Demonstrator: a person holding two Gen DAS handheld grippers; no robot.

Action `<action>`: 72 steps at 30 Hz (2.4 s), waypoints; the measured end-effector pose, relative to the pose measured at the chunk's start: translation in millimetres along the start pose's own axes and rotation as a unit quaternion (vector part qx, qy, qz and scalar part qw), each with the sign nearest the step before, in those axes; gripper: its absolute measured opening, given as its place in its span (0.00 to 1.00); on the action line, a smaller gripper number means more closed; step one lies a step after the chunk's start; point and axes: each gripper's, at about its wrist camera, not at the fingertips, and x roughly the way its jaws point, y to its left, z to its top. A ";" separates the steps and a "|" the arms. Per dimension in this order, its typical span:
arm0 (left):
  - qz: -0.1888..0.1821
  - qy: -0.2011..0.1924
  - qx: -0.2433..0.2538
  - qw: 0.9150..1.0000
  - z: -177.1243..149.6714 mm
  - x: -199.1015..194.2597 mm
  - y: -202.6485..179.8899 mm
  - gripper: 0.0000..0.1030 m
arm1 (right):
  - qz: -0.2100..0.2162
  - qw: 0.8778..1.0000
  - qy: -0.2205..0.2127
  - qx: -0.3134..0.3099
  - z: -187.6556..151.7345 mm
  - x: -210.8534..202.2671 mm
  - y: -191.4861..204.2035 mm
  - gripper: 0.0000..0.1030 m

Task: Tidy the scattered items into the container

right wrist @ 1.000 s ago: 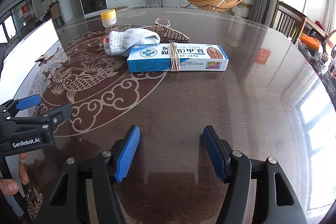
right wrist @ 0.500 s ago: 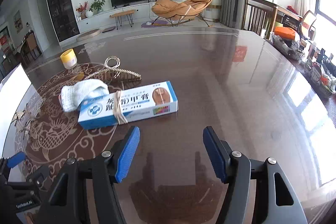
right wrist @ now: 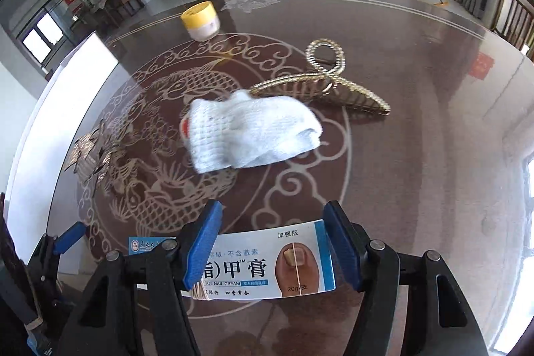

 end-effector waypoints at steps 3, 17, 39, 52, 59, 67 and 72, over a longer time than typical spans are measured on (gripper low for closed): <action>0.001 0.000 0.001 1.000 0.5 0.4 0.2 1.00 | -0.060 0.996 -0.057 -0.022 9.9 -20.0 5.3 0.62; -0.002 0.000 0.005 1.000 -13.9 -9.8 10.9 1.00 | 0.054 0.998 -0.007 0.026 65.5 25.4 12.0 0.63; -0.025 0.010 0.034 0.999 -19.4 -10.6 19.1 1.00 | 0.169 0.985 0.006 -0.041 -53.0 -35.4 17.0 0.63; -0.071 0.024 -0.050 0.996 16.9 3.7 57.7 1.00 | -0.006 0.997 -0.069 -0.032 -129.5 -70.9 7.1 0.62; -0.121 -0.001 -0.186 0.975 61.2 -0.7 106.5 1.00 | 0.008 0.998 -0.067 0.005 -125.9 -62.4 -0.5 0.62; -0.064 0.100 -0.180 0.976 98.2 46.5 107.1 1.00 | -0.036 0.996 -0.072 -0.042 -128.7 -55.7 17.1 0.64; -0.003 0.095 -0.190 0.977 49.9 0.3 144.1 1.00 | -0.016 0.997 -0.072 -0.019 -127.2 -58.0 9.0 0.64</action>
